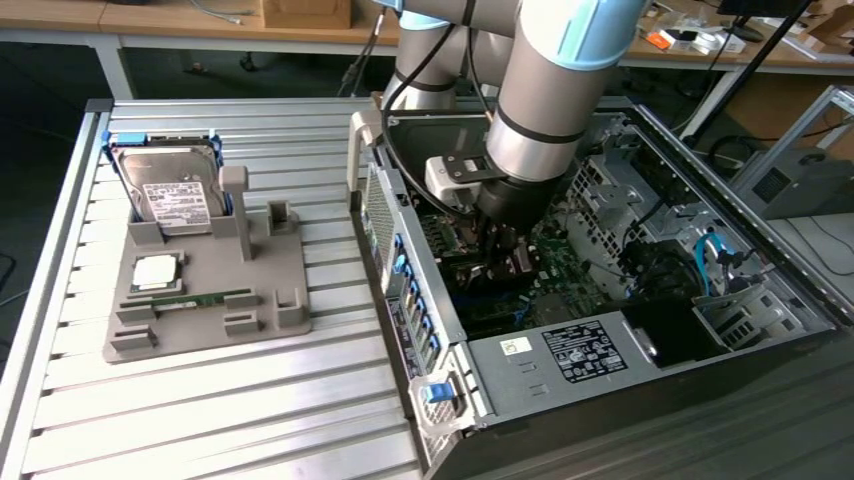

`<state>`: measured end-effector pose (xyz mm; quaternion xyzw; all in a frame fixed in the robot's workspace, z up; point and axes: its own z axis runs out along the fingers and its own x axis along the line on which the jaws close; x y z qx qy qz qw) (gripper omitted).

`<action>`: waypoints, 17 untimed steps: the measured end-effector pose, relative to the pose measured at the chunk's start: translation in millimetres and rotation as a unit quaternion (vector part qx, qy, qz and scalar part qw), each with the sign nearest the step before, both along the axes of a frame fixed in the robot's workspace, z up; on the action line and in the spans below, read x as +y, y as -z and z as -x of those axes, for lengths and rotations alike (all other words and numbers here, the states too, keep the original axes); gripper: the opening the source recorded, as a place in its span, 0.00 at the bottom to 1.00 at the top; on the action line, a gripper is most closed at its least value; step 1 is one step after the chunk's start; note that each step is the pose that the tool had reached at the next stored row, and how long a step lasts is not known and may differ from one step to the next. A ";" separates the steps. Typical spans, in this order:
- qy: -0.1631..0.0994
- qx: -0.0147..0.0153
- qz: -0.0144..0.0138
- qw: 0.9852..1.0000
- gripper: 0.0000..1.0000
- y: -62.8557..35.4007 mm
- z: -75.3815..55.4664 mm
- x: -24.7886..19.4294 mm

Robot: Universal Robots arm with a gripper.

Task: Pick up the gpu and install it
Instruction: 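Insert the gpu into the slot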

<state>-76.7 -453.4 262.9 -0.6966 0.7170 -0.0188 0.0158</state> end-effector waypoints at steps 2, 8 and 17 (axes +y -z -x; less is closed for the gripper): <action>0.000 0.000 0.000 1.000 0.27 0.2 0.0 0.0; 0.000 0.000 0.000 1.000 0.27 0.8 0.0 0.7; 0.000 0.000 0.000 1.000 0.27 2.6 0.0 0.9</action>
